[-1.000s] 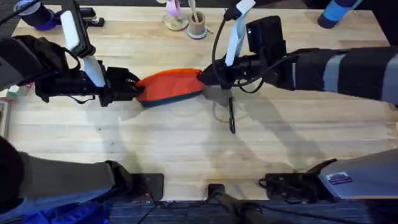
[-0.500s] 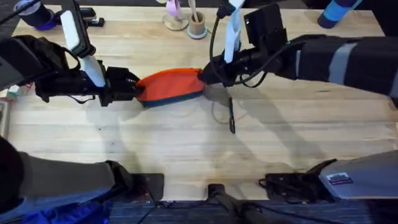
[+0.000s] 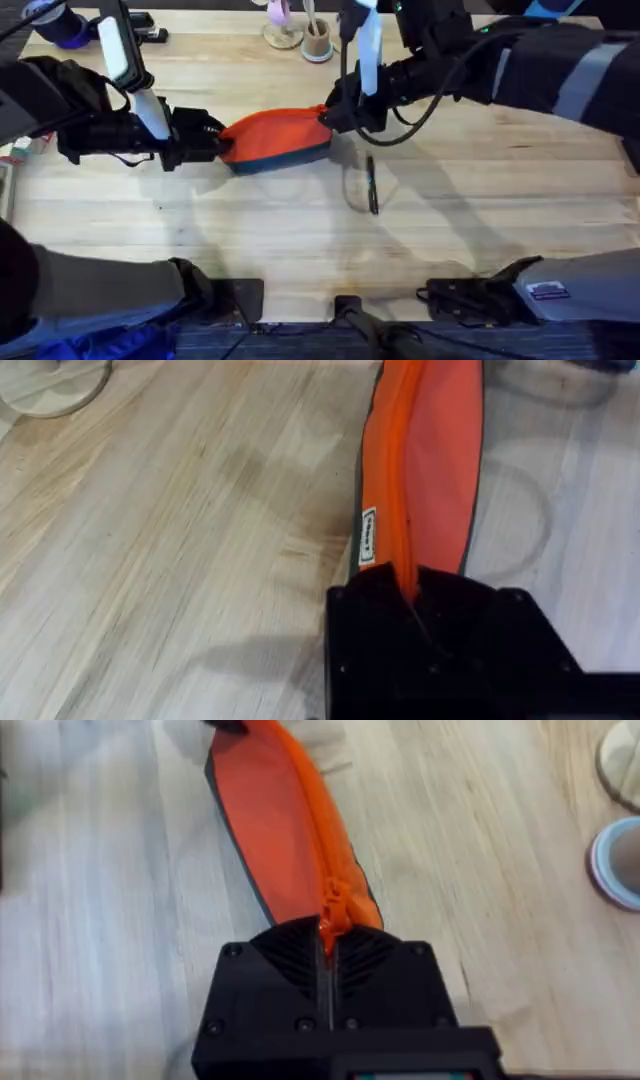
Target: Unzip the bag, pick up the pens from the table one at a time and place them inside, then zip the bag closed.
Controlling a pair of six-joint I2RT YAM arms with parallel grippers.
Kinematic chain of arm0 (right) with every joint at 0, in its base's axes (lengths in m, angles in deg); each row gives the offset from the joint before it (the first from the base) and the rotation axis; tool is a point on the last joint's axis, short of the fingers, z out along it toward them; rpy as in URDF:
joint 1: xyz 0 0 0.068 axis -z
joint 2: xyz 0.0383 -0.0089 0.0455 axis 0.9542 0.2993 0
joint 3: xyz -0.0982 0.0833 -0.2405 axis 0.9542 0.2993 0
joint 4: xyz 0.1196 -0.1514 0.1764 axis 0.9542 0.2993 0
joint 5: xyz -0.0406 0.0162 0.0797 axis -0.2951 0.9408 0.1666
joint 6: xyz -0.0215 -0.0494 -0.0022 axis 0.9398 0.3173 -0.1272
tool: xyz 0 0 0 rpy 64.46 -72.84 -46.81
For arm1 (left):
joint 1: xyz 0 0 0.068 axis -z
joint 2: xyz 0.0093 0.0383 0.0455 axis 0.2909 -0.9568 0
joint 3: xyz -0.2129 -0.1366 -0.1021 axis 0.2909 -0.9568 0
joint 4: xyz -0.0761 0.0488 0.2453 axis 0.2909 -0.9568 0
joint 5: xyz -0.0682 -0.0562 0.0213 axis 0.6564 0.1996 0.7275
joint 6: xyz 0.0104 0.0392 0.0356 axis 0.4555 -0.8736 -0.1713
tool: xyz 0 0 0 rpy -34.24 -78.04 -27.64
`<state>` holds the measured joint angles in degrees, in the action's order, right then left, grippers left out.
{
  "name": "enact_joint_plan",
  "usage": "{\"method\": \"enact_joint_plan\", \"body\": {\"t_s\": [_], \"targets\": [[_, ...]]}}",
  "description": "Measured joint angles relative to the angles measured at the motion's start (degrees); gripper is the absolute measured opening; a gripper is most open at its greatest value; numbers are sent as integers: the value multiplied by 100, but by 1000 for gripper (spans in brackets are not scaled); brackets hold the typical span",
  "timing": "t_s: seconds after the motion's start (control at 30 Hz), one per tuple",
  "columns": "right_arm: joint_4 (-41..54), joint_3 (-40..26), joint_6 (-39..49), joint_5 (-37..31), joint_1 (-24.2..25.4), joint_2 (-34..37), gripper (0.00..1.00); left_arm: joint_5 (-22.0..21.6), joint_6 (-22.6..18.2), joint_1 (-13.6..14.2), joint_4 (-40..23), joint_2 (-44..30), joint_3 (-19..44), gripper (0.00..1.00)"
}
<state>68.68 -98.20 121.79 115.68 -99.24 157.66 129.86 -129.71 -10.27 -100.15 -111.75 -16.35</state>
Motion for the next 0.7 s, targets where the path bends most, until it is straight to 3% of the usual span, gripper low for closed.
{"method": "enact_joint_plan", "body": {"t_s": [0.37, 0.7], "targets": [[386, -278, 1088, -1373, -712, 0, 29, -66, -2, -17, 7, 0, 0, 43], [119, -322, 1199, -1759, -934, 0, 30, -120, -2, -40, 24, 2, 2, 43]]}}
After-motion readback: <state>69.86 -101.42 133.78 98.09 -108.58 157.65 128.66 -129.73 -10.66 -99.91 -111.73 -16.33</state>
